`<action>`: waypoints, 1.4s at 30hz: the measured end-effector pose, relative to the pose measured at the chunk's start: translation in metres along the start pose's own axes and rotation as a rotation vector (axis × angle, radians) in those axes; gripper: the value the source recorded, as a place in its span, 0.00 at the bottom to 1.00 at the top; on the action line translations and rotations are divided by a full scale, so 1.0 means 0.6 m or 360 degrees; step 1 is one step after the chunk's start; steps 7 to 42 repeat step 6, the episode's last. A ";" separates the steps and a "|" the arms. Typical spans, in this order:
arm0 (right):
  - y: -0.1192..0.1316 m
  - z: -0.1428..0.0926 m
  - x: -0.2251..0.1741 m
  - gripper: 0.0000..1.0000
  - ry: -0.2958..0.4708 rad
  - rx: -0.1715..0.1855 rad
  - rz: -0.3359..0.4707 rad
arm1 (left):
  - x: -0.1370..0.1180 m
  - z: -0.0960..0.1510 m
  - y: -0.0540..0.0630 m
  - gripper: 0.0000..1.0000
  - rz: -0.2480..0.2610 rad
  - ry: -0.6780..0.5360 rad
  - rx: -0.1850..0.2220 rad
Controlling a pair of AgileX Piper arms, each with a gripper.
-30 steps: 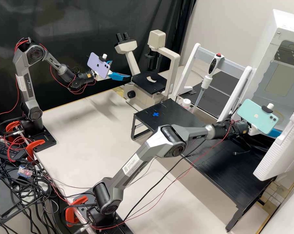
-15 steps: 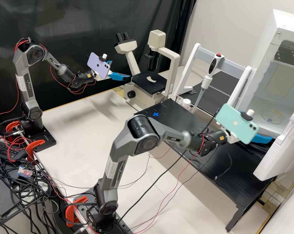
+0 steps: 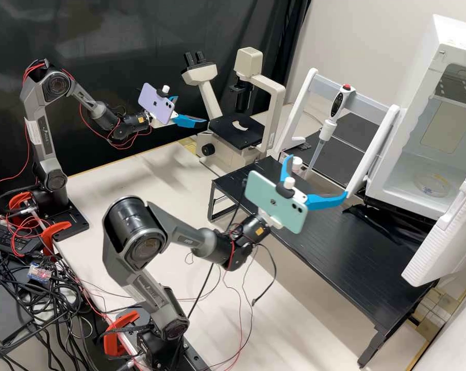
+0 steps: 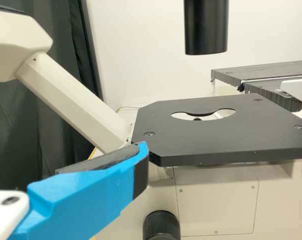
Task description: Move the petri dish to the incubator
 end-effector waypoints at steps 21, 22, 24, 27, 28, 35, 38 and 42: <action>-0.026 -0.010 -0.045 1.00 0.0026 0.0054 -0.0095 | 0.000 0.000 0.000 1.00 0.0000 0.0000 0.0000; -0.026 -0.010 -0.045 1.00 0.0026 0.0054 -0.0095 | 0.000 0.000 0.000 1.00 0.0000 0.0000 0.0000; -0.026 -0.010 -0.045 1.00 0.0026 0.0054 -0.0095 | 0.000 0.000 0.000 1.00 0.0000 0.0000 0.0000; -0.026 -0.010 -0.045 1.00 0.0026 0.0054 -0.0095 | 0.000 0.000 0.000 1.00 0.0000 0.0000 0.0000; -0.026 -0.010 -0.045 1.00 0.0026 0.0054 -0.0095 | 0.000 0.000 0.000 1.00 0.0000 0.0000 0.0000; -0.026 -0.010 -0.045 1.00 0.0026 0.0054 -0.0095 | 0.000 0.000 0.000 1.00 0.0000 0.0000 0.0000; -0.026 -0.010 -0.045 1.00 0.0026 0.0054 -0.0095 | 0.000 0.000 0.000 1.00 0.0000 0.0000 0.0000; -0.026 -0.010 -0.045 1.00 0.0026 0.0054 -0.0095 | 0.000 0.000 0.000 1.00 0.0000 0.0000 0.0000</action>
